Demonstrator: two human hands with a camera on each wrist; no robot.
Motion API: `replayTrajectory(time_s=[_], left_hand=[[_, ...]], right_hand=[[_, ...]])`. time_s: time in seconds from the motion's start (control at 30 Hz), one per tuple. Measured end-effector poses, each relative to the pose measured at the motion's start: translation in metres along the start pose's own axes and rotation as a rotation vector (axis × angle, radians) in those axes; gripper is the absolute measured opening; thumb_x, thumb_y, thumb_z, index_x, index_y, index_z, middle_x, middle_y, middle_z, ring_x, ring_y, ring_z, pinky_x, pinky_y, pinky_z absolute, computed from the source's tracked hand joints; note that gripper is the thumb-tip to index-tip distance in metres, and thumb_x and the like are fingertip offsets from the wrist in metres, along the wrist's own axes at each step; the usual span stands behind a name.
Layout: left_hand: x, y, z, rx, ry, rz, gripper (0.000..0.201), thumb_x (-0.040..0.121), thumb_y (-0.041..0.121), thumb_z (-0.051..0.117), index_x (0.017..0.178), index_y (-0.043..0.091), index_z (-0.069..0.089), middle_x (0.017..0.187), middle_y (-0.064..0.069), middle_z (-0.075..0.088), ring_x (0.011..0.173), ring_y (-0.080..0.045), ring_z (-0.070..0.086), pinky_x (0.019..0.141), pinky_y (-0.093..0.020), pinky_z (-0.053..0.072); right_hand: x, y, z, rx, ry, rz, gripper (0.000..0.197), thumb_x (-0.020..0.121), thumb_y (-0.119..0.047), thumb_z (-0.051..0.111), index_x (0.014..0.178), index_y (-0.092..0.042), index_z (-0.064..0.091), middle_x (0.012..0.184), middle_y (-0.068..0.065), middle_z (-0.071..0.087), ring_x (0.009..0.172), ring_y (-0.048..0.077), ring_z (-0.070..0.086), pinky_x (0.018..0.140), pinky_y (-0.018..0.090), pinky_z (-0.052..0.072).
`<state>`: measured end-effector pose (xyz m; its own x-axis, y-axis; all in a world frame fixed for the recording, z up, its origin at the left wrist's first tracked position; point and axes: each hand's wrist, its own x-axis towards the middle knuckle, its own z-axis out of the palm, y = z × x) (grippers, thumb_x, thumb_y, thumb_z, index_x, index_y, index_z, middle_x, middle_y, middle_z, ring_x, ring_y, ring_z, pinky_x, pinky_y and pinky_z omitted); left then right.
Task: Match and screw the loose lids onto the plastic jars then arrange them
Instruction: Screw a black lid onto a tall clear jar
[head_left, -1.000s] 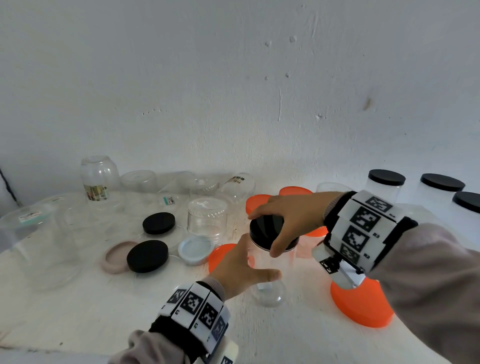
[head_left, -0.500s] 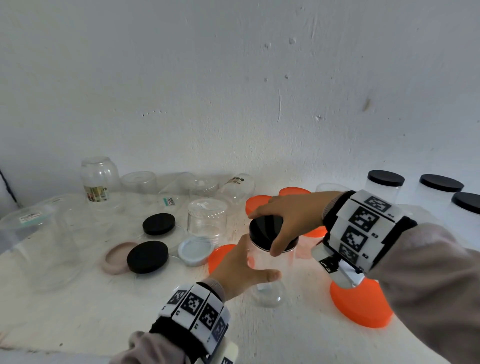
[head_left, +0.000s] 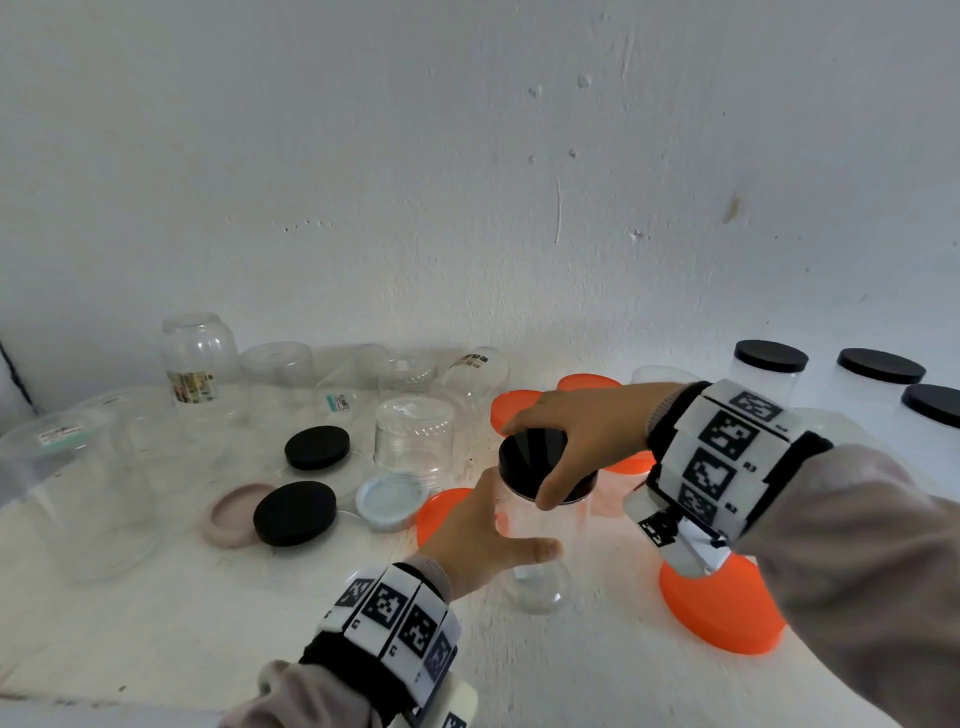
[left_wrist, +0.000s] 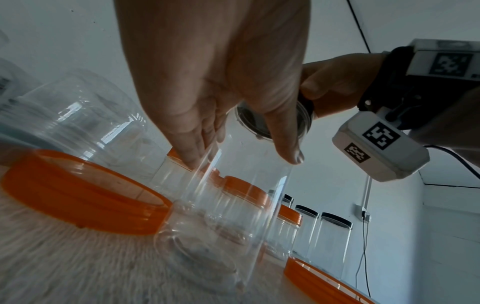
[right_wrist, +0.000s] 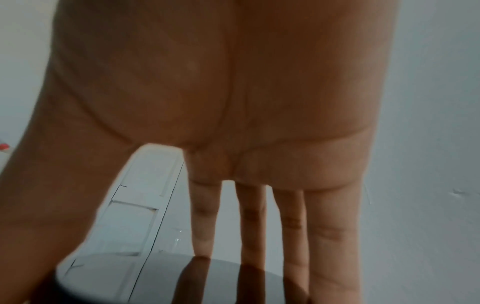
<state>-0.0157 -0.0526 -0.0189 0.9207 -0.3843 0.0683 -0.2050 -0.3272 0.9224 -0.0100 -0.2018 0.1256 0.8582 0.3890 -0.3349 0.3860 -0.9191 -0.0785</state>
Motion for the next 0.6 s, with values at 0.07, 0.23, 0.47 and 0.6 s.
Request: replayTrajectory(time_s=[0.07, 0.23, 0.47, 0.6], left_hand=[[0.0, 0.0, 0.0, -0.002, 0.001, 0.002, 0.091, 0.068, 0.035, 0.083, 0.14, 0.029, 0.028, 0.134, 0.013, 0.047, 0.124, -0.008, 0.041, 0.105, -0.029, 0.035], [0.0, -0.002, -0.001, 0.015, 0.004, 0.013, 0.084, 0.069, 0.037, 0.083, 0.137, 0.028, 0.035, 0.129, 0.015, 0.049, 0.122, -0.008, 0.043, 0.099, -0.026, 0.036], [0.001, -0.003, -0.001, 0.0, 0.001, 0.004, 0.089, 0.068, 0.037, 0.083, 0.138, 0.029, 0.03, 0.131, 0.012, 0.05, 0.123, -0.009, 0.044, 0.102, -0.026, 0.037], [0.001, -0.003, -0.001, -0.004, -0.012, 0.013, 0.087, 0.068, 0.037, 0.083, 0.137, 0.031, 0.03, 0.131, 0.015, 0.048, 0.123, -0.007, 0.042, 0.102, -0.027, 0.036]], right_hand=[[0.0, 0.001, -0.001, 0.006, 0.004, -0.006, 0.078, 0.072, -0.059, 0.07, 0.139, -0.041, 0.035, 0.119, -0.018, 0.038, 0.118, 0.012, 0.042, 0.1, 0.038, 0.042], [0.005, -0.005, 0.011, -0.085, 0.146, 0.063, 0.063, 0.072, -0.078, 0.052, 0.107, -0.027, 0.046, 0.088, -0.013, 0.045, 0.08, 0.009, 0.053, 0.062, 0.025, 0.043], [0.0, -0.002, 0.002, 0.018, 0.006, -0.017, 0.08, 0.074, -0.056, 0.07, 0.142, -0.041, 0.031, 0.114, -0.021, 0.031, 0.114, 0.009, 0.037, 0.096, 0.033, 0.042], [0.001, -0.004, 0.005, 0.002, 0.041, -0.014, 0.072, 0.076, -0.061, 0.065, 0.138, -0.036, 0.038, 0.104, -0.02, 0.039, 0.107, 0.011, 0.044, 0.084, 0.029, 0.045]])
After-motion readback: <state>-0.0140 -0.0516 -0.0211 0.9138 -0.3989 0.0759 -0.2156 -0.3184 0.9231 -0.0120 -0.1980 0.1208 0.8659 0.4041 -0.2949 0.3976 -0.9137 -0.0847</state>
